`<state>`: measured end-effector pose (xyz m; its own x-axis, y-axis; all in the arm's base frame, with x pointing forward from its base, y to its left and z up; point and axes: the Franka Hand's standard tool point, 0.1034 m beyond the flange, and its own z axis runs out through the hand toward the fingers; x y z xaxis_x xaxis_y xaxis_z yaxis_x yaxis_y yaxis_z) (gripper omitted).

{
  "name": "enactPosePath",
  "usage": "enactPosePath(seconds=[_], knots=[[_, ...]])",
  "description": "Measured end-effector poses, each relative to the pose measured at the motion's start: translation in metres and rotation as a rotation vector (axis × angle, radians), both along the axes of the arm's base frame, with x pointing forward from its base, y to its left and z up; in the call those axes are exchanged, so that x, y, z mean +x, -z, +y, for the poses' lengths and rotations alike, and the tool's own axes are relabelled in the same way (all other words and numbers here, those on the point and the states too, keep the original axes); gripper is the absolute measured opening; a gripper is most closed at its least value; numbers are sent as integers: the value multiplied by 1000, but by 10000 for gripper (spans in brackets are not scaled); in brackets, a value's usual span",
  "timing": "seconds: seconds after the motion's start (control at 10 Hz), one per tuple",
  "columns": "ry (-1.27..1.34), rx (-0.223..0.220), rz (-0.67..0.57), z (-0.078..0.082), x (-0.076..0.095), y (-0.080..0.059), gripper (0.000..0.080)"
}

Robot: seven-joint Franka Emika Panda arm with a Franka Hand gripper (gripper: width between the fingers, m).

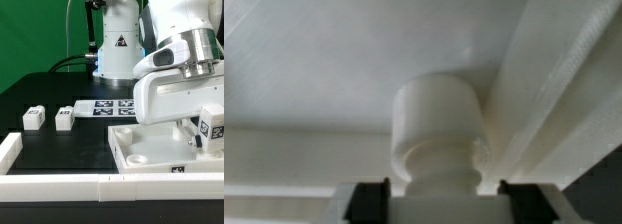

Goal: Assemble one leg

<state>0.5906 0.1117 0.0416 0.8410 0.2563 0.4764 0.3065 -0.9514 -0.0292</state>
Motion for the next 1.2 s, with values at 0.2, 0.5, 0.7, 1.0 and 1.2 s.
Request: enactPosePath(seconds=[0.2, 0.5, 0.7, 1.0, 1.2], knots=[[-1, -1, -3, 0, 0, 0, 292], [-1, -1, -3, 0, 0, 0, 499], [-1, -1, -2, -1, 0, -1, 624], [1, -11, -23, -6, 4, -21, 648], [-2, -16, -36, -6, 4, -35, 649]])
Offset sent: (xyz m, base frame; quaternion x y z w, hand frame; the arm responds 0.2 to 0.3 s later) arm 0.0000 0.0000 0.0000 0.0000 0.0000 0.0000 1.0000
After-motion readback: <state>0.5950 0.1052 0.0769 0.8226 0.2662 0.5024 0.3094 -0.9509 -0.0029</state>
